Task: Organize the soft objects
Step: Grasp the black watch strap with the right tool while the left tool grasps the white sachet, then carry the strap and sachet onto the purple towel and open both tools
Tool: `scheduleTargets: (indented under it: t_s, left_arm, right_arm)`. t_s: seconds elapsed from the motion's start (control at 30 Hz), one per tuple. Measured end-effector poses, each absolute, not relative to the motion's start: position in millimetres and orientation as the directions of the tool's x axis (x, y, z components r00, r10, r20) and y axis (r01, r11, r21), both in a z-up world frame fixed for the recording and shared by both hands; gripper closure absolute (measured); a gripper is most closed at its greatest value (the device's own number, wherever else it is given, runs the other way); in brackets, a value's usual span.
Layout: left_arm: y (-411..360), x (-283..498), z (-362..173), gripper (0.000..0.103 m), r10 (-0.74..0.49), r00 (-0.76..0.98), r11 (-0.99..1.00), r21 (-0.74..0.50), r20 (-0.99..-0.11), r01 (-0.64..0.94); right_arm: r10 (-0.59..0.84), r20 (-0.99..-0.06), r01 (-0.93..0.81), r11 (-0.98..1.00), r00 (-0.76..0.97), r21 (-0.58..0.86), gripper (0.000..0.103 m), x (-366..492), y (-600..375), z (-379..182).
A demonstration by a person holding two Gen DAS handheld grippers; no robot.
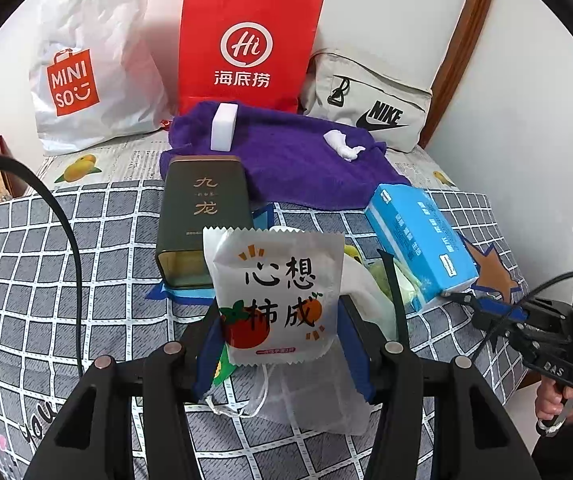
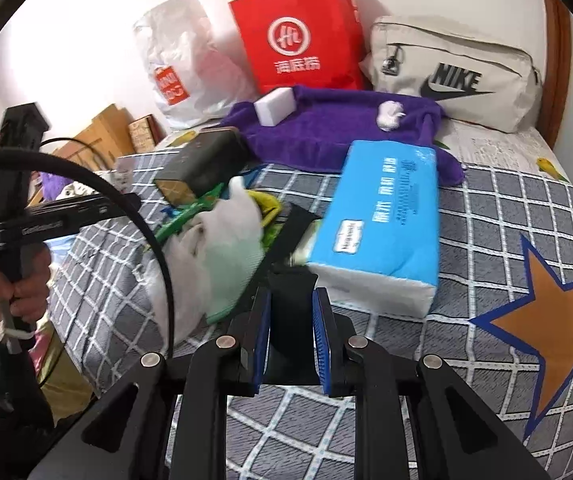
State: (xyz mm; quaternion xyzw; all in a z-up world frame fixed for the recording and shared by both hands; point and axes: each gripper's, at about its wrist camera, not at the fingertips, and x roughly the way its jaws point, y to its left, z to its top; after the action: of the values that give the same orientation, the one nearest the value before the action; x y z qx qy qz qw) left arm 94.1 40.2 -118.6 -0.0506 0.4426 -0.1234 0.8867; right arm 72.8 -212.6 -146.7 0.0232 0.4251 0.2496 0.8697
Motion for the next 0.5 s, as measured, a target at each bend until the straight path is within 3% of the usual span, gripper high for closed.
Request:
scheduleTargets:
  t_s: [0.5]
  left_arm:
    - [51.4,120.4,-107.5,0.052,-0.263,0.583,0.965,-0.209,-0.769,0.159]
  right_arm:
    - [0.416,-0.692,-0.414,0.892,0.590,0.184,0.082,105.9,-197.3,-105.9]
